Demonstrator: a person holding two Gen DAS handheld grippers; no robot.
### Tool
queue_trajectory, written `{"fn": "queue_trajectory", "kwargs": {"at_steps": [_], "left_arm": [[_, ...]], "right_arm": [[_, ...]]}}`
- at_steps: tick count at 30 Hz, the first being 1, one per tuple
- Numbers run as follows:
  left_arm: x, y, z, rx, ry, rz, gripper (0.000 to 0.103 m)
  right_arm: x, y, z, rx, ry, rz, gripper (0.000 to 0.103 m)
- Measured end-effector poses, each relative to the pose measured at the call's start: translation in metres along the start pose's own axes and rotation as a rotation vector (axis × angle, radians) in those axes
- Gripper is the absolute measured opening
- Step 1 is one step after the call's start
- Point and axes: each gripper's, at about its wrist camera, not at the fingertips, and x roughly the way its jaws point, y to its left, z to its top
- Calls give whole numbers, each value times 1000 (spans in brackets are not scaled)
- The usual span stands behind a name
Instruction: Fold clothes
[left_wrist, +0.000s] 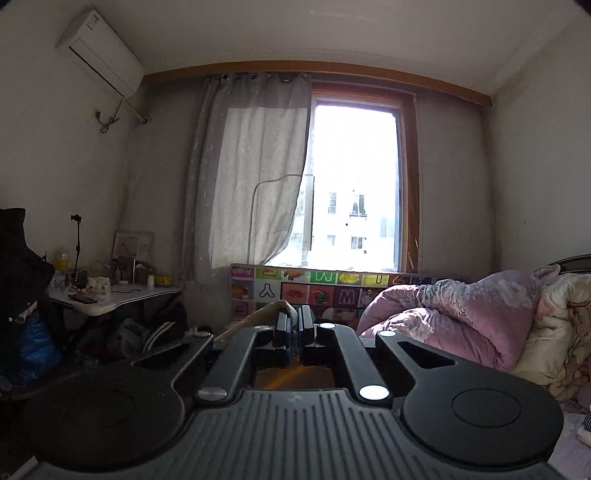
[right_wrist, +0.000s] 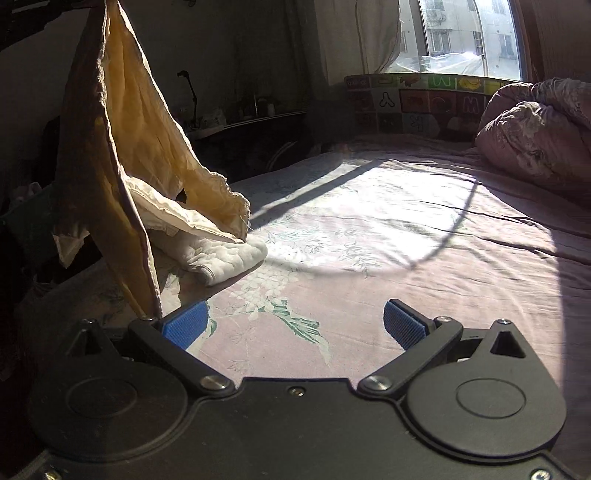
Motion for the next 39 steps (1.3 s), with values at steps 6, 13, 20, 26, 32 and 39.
{"fn": "queue_trajectory", "kwargs": {"at_steps": [6,13,20,26,32,39], "left_arm": [[-17,-90,50,3,-150,-180,3],[-16,-161,59,-48,-191,-365,3],[38,-194,-11,68,114,-213,6],[34,-204,-117,255,359,-130,45],[0,-165,-167,224,398,-63,67],[-62,-134,-229,221,505,-62,67]], "right_arm": [[-66,-62,-13,44,-56,-94,103],[-129,-126,-55,120,-56,-220,103],[-173,-175,-97,224,-57,-340,103],[-175,-184,-122,266,-27,-369,103],[-169,-187,-144,264,12,-364,103],[-162,-177,-168,256,93,-325,103]]}}
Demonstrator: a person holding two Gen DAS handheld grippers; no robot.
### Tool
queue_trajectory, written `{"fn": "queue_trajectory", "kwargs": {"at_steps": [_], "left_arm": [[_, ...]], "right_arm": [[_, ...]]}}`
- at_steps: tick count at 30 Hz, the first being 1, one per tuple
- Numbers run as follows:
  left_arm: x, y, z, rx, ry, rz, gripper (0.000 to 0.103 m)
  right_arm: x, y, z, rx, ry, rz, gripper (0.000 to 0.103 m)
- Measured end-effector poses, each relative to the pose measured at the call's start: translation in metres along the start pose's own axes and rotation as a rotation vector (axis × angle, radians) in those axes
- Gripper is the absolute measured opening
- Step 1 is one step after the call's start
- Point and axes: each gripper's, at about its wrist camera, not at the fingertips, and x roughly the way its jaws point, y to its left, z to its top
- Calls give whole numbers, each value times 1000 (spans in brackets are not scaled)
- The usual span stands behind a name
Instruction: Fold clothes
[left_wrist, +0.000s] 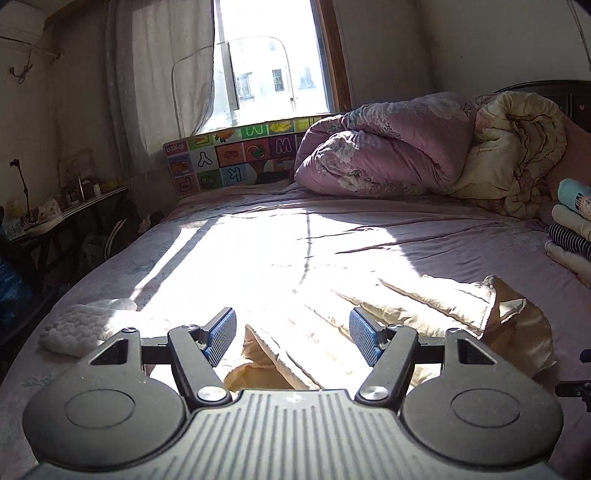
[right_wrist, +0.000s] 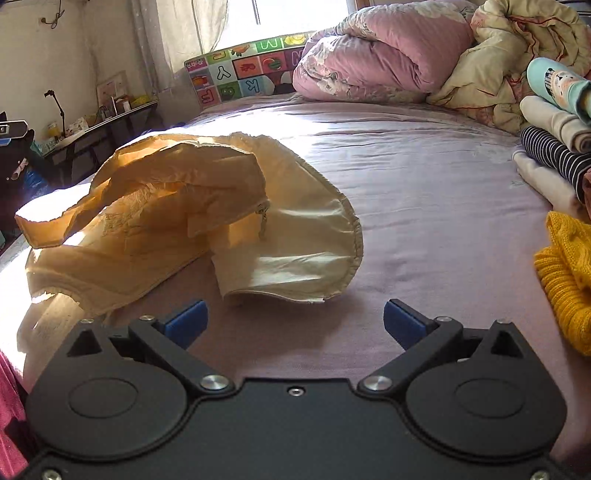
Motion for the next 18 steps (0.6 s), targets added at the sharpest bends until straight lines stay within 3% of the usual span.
{"fn": "queue_trajectory", "kwargs": {"at_steps": [2,5,8,11,15,18], "left_arm": [[-7,-3,-27,20,25,-13,68],[-9,-19,-61,133,60,-36,69],[-4,-46,-88,365,78,-2,69],[9,-81,-112,699,69,116,69],[33,-102,-134,842,102,103,69],[46,-112,-143,910,76,141,69]], "right_arm": [[9,2,-1,-1,26,10,103],[19,4,-2,-10,53,-8,103],[27,5,-3,23,63,18,103],[35,8,-1,38,29,-15,103],[46,10,4,65,-15,-18,103],[50,-1,4,156,-71,59,103]]}}
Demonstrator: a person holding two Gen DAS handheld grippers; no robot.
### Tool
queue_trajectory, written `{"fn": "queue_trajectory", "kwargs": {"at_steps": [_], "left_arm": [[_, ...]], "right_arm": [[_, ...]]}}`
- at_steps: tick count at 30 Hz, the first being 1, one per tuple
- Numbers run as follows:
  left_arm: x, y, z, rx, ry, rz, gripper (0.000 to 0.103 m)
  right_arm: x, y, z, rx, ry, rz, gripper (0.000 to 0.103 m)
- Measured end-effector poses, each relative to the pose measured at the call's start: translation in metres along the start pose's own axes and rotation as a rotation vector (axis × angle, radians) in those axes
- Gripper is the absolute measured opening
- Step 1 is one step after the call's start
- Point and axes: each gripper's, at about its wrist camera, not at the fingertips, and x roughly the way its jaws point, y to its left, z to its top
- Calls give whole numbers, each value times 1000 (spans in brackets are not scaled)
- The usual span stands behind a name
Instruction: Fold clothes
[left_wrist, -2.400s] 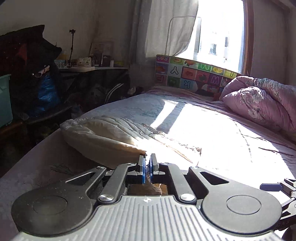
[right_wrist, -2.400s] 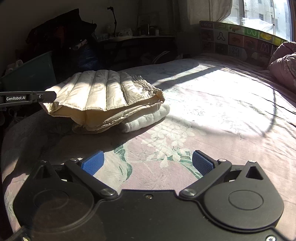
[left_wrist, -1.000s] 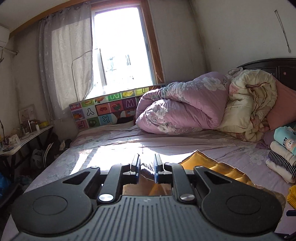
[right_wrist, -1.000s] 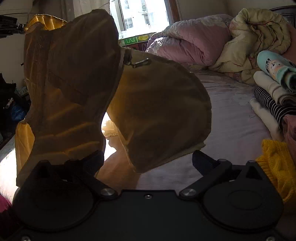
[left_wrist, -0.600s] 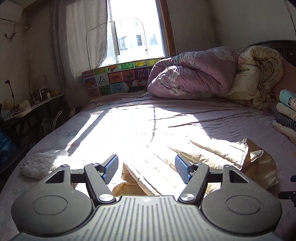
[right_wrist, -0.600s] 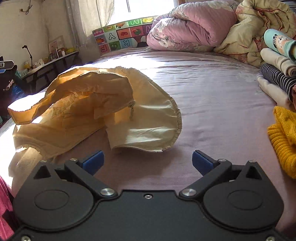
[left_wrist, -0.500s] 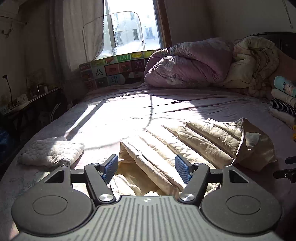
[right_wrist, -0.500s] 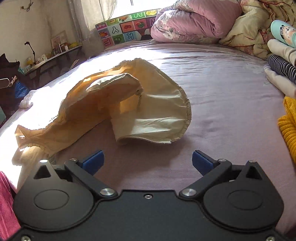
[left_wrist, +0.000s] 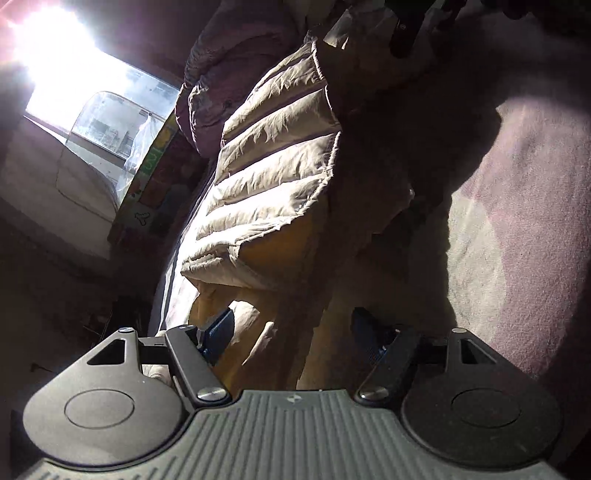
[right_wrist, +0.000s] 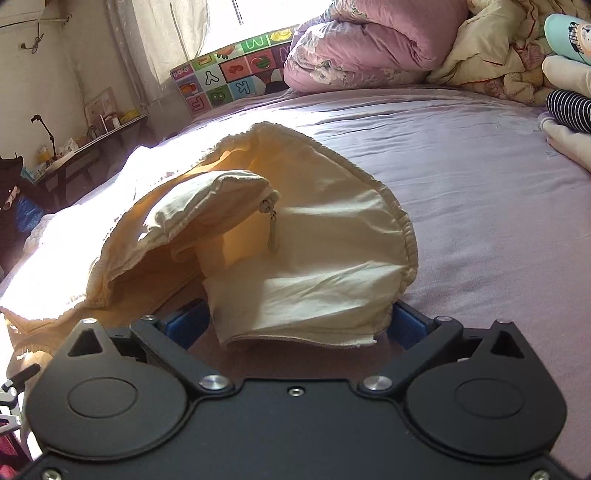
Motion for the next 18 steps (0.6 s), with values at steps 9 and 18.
{"fn": "queue_trajectory", "kwargs": {"at_steps": [9,18], "left_arm": [[24,26,20,-315,-11,-97,19],[-22,89,37,-838,-204,-396,12]], "right_arm": [[8,-31,4,183,-47,248,56],[-49,-59,30,289,-250,441,27]]}}
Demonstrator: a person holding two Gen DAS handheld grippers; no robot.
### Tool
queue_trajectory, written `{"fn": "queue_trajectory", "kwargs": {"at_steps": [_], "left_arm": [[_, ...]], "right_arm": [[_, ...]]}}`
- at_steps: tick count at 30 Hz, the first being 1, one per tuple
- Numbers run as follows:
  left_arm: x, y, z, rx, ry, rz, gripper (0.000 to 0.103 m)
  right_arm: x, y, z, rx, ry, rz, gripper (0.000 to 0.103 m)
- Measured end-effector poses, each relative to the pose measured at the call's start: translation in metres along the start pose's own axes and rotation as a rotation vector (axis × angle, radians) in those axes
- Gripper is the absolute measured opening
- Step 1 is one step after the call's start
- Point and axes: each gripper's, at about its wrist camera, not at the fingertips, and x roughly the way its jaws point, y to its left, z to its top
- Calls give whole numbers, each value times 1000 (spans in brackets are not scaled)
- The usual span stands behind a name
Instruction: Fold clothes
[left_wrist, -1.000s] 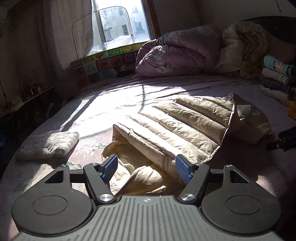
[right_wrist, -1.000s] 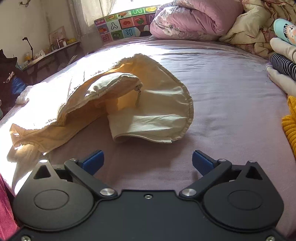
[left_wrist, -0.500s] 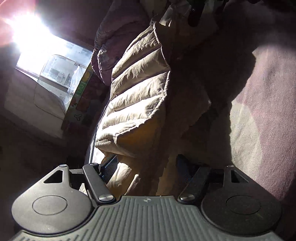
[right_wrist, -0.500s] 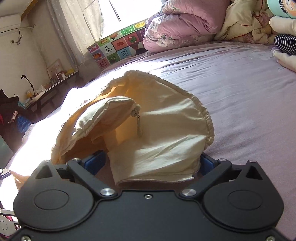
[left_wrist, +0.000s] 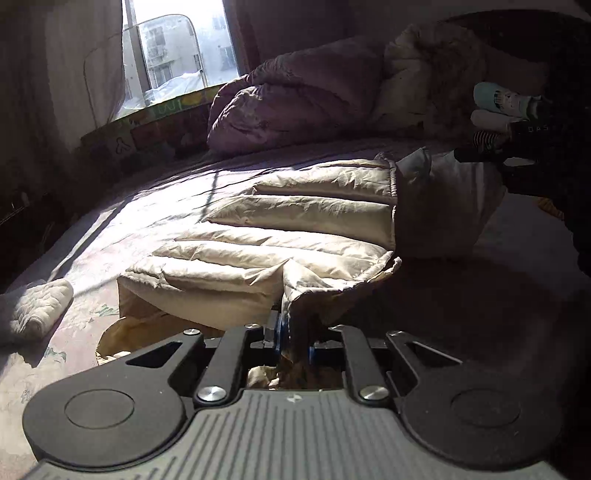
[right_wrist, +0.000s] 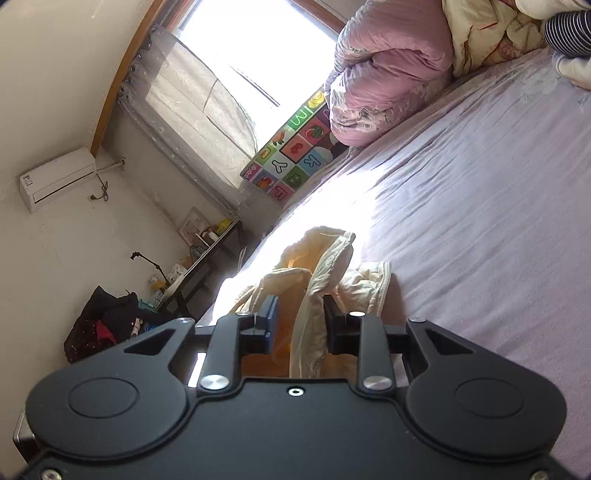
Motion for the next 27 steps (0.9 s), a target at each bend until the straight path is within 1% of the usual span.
{"fn": "queue_trajectory", "kwargs": {"at_steps": [2,3,5,6,8,9,10,11,12,14,15,16,18,19,20,21,23,24,25,26,27], "left_arm": [[-13,-3,15,-77,-51,-89,11],[-19,-2,23,-130,-79,-146,11],[-32,-1,38,-246,-137,-269,11],[-38,5,46,-330,-172,-337,11],[-46,24,52,-507,-230,-400,11],[-45,38,53,-594,-250,-407,11],[-44,50,51,-659,-268,-391,11],[-44,69,44,-707,-283,-322,10],[-44,89,37,-752,-296,-238,10],[-48,133,10,-865,-297,-69,9],[-52,160,-10,-948,-286,36,9],[-58,183,-31,-1007,-243,167,9],[-70,224,-72,-1092,-136,445,9],[-78,238,-87,-1118,-89,501,9],[-87,250,-102,-1140,-46,530,9],[-100,255,-110,-1126,-32,547,9],[-121,249,-104,-986,-46,561,12],[-128,244,-98,-913,-60,535,15],[-133,236,-87,-833,-75,480,27],[-134,227,-77,-769,-86,431,52],[-135,214,-65,-686,-108,367,65]], "right_arm": [[-16,13,9,-25,-46,39,27],[-26,20,13,-37,-68,56,27],[-44,29,18,-45,-105,75,27],[-50,29,20,-43,-115,70,27],[-61,27,20,-34,-123,43,28],[-67,25,21,-30,-127,30,28],[-72,24,21,-25,-131,17,32],[-78,23,21,-21,-135,3,45],[-81,19,21,-9,-137,-23,49],[-80,13,17,15,-114,-52,54],[-78,10,14,18,-99,-67,57],[-74,7,13,20,-78,-85,59],[-63,2,5,24,-27,-121,61],[-57,0,0,31,2,-138,66],[-51,-2,-4,41,33,-156,68],[-46,-5,-8,49,60,-168,68],[-37,-9,-13,50,111,-190,73],[-32,-11,-16,49,129,-203,74],[-27,-13,-18,48,143,-221,76],[-21,-15,-20,48,158,-239,79],[-17,-17,-22,52,169,-253,80]]}}
